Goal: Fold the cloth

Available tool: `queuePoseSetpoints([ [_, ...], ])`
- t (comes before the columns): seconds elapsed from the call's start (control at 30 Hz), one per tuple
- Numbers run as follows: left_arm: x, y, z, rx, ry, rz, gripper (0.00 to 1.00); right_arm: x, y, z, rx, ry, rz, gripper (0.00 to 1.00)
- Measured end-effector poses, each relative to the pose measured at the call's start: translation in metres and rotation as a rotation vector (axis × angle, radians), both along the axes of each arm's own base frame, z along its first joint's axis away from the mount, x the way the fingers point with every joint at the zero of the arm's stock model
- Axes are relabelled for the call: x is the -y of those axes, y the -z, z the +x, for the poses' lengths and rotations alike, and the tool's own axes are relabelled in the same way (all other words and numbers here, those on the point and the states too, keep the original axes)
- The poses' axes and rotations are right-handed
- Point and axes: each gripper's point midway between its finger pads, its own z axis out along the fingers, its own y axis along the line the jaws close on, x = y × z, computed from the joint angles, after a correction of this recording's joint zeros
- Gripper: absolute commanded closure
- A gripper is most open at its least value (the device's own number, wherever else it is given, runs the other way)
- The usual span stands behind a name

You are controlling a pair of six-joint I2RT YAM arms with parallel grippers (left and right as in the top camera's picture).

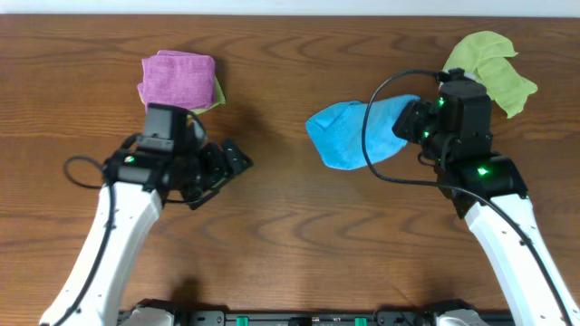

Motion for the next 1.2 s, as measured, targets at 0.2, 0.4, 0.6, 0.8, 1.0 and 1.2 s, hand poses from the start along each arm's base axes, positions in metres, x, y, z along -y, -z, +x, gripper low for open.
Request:
queuePoseSetpoints([
  [0.2, 0.025, 0.009, 0.021, 0.028, 0.029, -0.048, 0.05, -0.013, -0.035, 0.037, 0.206, -0.045, 0.026, 0.99],
  [0.4, 0.034, 0.005, 0.029, 0.051, 0.025, -0.081, 0.05, -0.025, 0.007, 0.092, 0.209, -0.067, 0.003, 0.99],
  [0.6, 0.036, 0.006, 0.028, 0.038, 0.019, -0.086, 0.05, -0.06, 0.036, 0.149, 0.173, -0.142, -0.081, 0.99],
  [0.8, 0.035, 0.006, 0.028, 0.039, 0.017, -0.084, 0.05, -0.106, 0.009, 0.176, 0.239, -0.231, -0.125, 0.99],
  [1.0, 0.034, 0.006, 0.03, 0.045, 0.012, -0.077, 0.05, -0.132, 0.023, 0.186, 0.244, -0.263, -0.207, 0.99],
  [1.2, 0.035, 0.008, 0.037, 0.052, -0.007, -0.081, 0.05, -0.128, 0.068, 0.19, 0.161, -0.265, -0.264, 0.99],
])
